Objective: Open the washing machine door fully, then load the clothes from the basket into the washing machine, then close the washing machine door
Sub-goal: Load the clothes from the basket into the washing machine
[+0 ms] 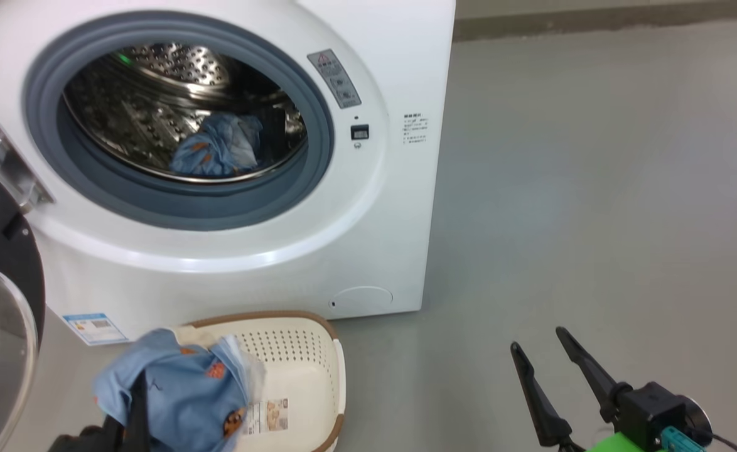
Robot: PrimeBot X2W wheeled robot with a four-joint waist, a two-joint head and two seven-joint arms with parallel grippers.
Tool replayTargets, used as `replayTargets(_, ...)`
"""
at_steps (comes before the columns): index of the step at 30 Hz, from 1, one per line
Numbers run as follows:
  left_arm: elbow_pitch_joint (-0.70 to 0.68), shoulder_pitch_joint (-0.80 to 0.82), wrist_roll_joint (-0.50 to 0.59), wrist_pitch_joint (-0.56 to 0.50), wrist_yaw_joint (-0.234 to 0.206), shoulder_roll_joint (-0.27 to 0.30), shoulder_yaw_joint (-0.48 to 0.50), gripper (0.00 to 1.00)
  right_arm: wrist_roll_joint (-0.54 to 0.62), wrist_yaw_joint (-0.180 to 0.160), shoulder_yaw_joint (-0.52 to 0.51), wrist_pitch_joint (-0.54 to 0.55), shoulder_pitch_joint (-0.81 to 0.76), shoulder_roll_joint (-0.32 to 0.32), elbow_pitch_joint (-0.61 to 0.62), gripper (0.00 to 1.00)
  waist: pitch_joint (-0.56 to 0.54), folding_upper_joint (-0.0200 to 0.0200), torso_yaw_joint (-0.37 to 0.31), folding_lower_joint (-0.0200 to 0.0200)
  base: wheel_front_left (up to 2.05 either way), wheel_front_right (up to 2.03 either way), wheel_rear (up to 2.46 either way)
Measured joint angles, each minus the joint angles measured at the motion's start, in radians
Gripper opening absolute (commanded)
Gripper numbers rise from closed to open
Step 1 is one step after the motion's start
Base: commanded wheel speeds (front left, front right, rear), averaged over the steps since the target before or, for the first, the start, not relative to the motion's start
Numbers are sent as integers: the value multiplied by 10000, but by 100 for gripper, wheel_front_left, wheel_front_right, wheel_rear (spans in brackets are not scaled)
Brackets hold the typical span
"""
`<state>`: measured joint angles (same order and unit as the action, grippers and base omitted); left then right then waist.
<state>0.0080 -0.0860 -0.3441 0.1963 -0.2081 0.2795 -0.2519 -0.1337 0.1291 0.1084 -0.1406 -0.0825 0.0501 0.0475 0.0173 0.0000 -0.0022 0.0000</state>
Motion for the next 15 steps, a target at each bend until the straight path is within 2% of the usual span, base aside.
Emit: replayTargets(15,-359,-348,-2,-148,-173,46,-67,0,4,0,-161,205,-246,-13,301,100,-231,0,-29,0,0,0,0)
